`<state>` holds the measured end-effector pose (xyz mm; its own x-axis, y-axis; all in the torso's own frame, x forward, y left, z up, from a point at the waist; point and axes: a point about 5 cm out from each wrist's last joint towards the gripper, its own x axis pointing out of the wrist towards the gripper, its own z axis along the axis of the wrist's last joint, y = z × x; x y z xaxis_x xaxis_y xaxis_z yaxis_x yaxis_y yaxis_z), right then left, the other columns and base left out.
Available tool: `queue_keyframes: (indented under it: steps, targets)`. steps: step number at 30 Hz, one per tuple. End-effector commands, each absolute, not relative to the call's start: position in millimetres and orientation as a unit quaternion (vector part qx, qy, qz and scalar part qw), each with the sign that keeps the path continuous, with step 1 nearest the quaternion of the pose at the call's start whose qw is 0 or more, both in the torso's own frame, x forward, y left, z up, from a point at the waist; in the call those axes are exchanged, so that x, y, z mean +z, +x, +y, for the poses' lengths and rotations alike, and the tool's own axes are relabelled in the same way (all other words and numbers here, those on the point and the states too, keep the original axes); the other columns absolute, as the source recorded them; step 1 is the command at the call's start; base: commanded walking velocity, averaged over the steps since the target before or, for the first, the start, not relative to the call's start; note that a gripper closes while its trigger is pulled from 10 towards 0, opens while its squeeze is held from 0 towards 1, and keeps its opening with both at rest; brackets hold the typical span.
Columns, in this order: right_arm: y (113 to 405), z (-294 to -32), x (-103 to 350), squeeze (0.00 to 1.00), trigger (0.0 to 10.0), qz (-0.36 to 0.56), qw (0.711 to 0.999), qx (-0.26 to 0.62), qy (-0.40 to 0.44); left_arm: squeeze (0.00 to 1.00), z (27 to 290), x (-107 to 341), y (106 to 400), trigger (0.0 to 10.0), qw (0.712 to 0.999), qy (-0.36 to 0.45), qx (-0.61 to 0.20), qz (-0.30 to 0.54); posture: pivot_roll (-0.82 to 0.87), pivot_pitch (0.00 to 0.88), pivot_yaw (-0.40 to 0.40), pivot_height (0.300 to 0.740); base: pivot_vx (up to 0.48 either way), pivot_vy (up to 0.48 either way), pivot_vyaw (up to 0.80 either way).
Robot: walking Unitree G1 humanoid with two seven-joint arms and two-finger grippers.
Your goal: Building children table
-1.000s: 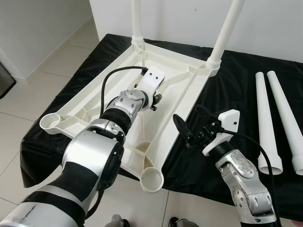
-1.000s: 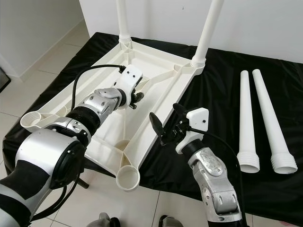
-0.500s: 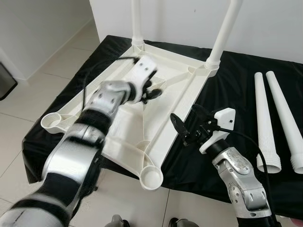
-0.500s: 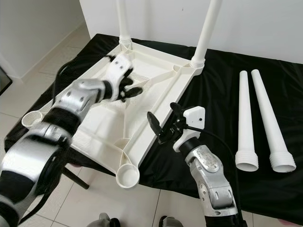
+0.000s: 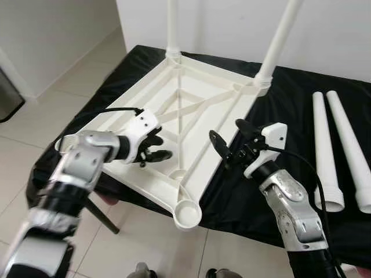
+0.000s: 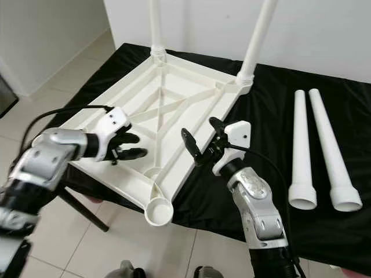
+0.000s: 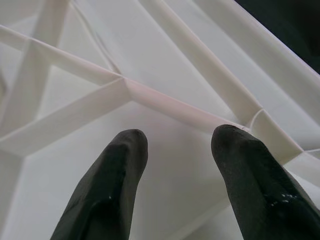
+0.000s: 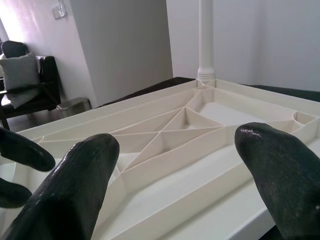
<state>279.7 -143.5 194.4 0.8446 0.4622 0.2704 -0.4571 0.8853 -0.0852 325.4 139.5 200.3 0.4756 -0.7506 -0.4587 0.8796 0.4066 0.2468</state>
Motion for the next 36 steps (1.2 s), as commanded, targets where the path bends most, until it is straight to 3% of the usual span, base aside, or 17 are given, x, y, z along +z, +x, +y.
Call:
queue_keyframes:
  steps: [1, 13, 29, 36]
  targets:
    - [280, -143, 193, 0.00, 10.0, -0.143, 0.959, 0.245, -0.012, 0.00, 139, 195, 316, 10.0, 0.806, 0.237, -0.518, 0.159, -0.03, 0.038, 0.000, 0.740, 0.000, 0.000, 0.00]
    - [285, -146, 195, 0.00, 10.0, -0.146, 0.958, 0.246, -0.017, 0.00, 127, 153, 281, 10.0, 0.745, 0.249, -0.563, 0.256, -0.03, 0.040, -0.014, 0.740, 0.000, 0.000, 0.00]
    - [286, -146, 196, 0.00, 10.0, -0.150, 0.958, 0.243, -0.020, 0.00, 68, 147, 310, 10.0, 0.794, 0.212, -0.521, 0.231, -0.05, 0.038, -0.006, 0.740, 0.000, 0.000, 0.00]
    - [284, -147, 196, 0.00, 10.0, -0.150, 0.959, 0.238, -0.019, 0.00, 55, 150, 319, 10.0, 0.803, 0.205, -0.513, 0.225, -0.06, 0.037, 0.004, 0.740, 0.000, 0.000, 0.00]
